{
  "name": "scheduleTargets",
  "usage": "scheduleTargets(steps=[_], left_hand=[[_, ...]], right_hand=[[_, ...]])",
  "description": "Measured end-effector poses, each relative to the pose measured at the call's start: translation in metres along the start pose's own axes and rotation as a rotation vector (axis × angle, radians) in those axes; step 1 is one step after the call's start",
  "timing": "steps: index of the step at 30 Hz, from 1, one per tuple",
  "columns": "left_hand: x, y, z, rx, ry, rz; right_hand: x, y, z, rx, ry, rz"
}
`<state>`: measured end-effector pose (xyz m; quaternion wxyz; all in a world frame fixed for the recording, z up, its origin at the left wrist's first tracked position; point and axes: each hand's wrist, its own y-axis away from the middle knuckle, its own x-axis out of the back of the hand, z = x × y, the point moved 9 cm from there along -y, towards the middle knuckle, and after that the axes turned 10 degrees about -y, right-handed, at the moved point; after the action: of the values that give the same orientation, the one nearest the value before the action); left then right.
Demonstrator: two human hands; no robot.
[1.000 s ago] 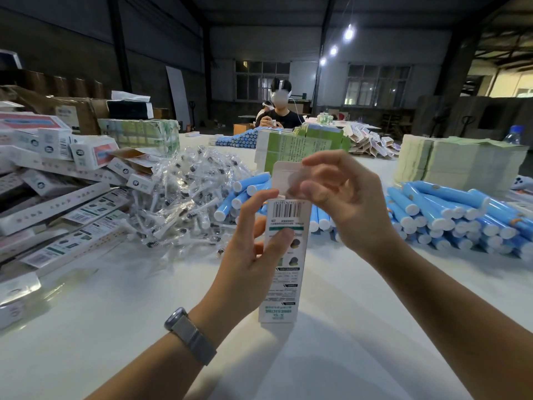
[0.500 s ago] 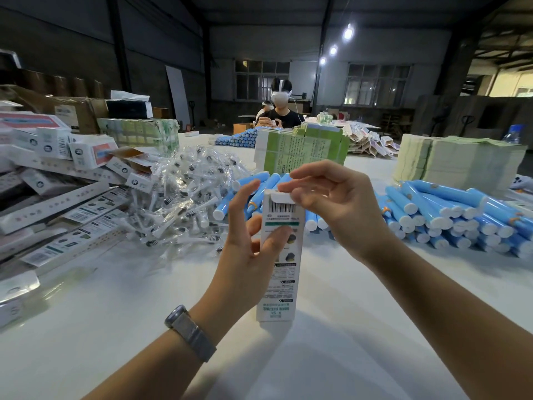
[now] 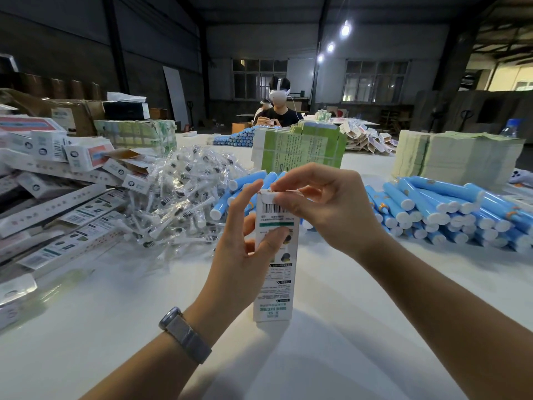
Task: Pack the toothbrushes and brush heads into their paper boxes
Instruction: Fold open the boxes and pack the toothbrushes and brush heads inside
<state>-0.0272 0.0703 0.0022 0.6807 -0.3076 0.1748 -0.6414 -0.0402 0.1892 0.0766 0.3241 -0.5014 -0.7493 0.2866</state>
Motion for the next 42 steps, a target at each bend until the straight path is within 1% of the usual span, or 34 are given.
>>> scheduleTargets(steps=[4,9,13,22,28,32,37,42], left_hand=[[0.002,-0.001,-0.001,-0.012,-0.014,0.018],[0.004,-0.001,-0.001,-0.010,-0.006,0.036],[0.002,0.000,0.001,-0.008,0.011,0.007],[-0.003,0.003,0.006,-0.024,0.008,-0.051],[-0.003,0.002,0.005,-0.026,0.002,-0.079],[0.000,0.003,0.007,-0.044,-0.013,-0.070],[0.002,0.001,0.007,-0.036,0.020,-0.059],[0.003,0.002,0.006,-0.068,0.048,-0.047]], right_hand=[[-0.005,0.000,0.002,0.007,-0.035,-0.032],[-0.008,-0.001,0.000,0.008,-0.002,-0.031],[-0.006,-0.003,-0.002,-0.004,0.052,-0.040],[0.001,-0.007,-0.010,-0.046,0.072,-0.043],[0.002,-0.010,-0.016,-0.079,0.196,-0.105],[-0.003,-0.009,-0.011,-0.096,0.150,-0.115],[0.000,-0.004,0.003,-0.180,-0.015,-0.135],[-0.005,-0.003,0.009,-0.181,-0.043,-0.187]])
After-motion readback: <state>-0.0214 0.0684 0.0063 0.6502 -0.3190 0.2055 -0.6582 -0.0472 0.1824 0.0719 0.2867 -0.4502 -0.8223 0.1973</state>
